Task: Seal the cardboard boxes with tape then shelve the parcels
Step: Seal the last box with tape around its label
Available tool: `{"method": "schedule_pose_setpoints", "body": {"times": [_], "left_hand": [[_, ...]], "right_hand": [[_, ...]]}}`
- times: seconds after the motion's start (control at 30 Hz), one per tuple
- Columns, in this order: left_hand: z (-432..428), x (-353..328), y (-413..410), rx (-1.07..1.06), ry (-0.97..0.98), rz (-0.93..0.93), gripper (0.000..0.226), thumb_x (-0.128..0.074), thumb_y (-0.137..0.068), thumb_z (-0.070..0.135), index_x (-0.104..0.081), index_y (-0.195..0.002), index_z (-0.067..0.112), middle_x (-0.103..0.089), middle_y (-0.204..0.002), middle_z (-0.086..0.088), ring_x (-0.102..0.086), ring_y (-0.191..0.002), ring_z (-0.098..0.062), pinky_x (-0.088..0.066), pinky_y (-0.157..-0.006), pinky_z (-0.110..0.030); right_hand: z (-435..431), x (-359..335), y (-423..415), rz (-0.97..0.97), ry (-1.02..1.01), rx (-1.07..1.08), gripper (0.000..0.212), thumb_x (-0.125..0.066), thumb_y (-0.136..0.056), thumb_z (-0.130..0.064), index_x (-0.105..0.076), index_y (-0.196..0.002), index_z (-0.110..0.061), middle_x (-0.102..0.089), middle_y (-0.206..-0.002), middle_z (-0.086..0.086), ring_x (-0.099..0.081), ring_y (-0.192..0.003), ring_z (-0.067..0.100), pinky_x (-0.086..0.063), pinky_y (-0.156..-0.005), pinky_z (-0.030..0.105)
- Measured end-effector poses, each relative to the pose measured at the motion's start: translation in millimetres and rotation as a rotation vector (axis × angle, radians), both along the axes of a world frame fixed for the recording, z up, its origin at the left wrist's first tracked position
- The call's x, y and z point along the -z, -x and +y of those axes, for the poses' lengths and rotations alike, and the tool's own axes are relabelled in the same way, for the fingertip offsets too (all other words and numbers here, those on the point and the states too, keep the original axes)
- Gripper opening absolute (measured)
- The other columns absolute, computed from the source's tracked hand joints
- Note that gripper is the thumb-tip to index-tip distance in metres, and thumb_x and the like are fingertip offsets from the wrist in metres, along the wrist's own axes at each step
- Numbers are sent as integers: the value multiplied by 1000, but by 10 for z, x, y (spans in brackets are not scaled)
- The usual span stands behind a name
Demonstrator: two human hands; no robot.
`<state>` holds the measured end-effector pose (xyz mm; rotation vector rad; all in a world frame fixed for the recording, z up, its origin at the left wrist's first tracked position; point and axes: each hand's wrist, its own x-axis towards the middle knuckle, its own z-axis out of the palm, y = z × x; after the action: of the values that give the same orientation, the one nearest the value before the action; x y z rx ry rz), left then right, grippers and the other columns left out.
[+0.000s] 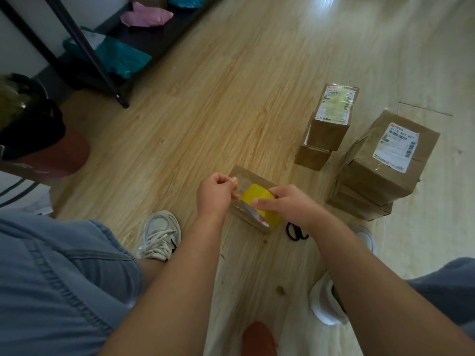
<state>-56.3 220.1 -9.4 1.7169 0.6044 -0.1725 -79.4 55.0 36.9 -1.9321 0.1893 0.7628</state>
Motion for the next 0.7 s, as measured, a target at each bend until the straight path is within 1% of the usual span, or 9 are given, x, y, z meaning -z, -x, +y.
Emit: {"method": "schedule_pose_setpoints", "body": {"times": [0.07,0.13,0.2,0.3,0.4,0.47,0.53,0.6,0.7], "left_hand": [[-6,22,18,-54,-19,17,20,-68,-89,15,-59,-71,15,-70,-75,-4,-64,-58,-14,-43,-59,-27],[6,37,8,-141,-7,30,19,-70,-87,15,-61,-70,16,-69,-71,-4,-63,-62,-17,-44,-61,-28],[18,35,-14,-200,21,46,19,-71,-85,13,-63,-68,16,-69,-70,-3,-63,-65,-17,-46,-62,-29],[46,45,-12,-245,36,63,21,-72,-85,12,-62,-67,16,-69,-70,-1,-63,-67,-17,-48,-66,-31],[129,82,-27,-331,68,99,21,-70,-87,12,-62,-68,17,-68,-69,2,-64,-67,-15,-49,-70,-32],[174,101,-53,-356,91,119,20,-70,-87,12,-62,-69,17,-69,-71,1,-64,-68,-15,-49,-71,-32],[199,123,-62,-368,96,135,21,-71,-87,12,-62,-69,16,-69,-71,1,-64,-68,-15,-50,-73,-32],[209,148,-45,-388,107,145,20,-71,-86,11,-63,-69,16,-70,-72,1,-65,-69,-14,-51,-75,-33],[180,174,-28,-379,120,158,20,-72,-86,12,-64,-68,17,-70,-72,2,-65,-70,-13,-50,-73,-31]], "right_hand": [[15,-7,-19,-11,34,20,30,-75,-87,-36,-67,-73,-12,-65,-56,-7,-55,-47,0,-41,-45,11],[45,5,-25,-27,112,13,39,-76,-84,-45,-66,-67,-11,-62,-50,-4,-53,-43,2,-39,-42,13],[66,37,-18,-3,149,23,48,-75,-81,-54,-69,-71,-7,-64,-51,1,-53,-43,5,-40,-44,15],[79,47,-8,20,113,58,63,-71,-82,-59,-71,-84,4,-70,-62,13,-58,-52,11,-47,-56,23],[75,45,4,20,-47,87,49,-68,-90,-44,-71,-82,5,-72,-74,22,-63,-62,20,-51,-57,19],[70,68,17,38,-68,72,42,-67,-92,-38,-71,-81,3,-72,-73,22,-64,-64,21,-52,-59,20],[57,105,6,52,10,39,44,-67,-92,-41,-66,-68,-4,-67,-60,16,-60,-53,14,-50,-56,20],[41,147,-10,51,160,-6,51,-68,-90,-49,-57,-60,-9,-61,-50,11,-52,-40,11,-43,-46,20],[-6,200,-24,94,263,-3,52,-70,-86,-55,-59,-72,-6,-57,-47,9,-51,-35,13,-37,-38,18]]}}
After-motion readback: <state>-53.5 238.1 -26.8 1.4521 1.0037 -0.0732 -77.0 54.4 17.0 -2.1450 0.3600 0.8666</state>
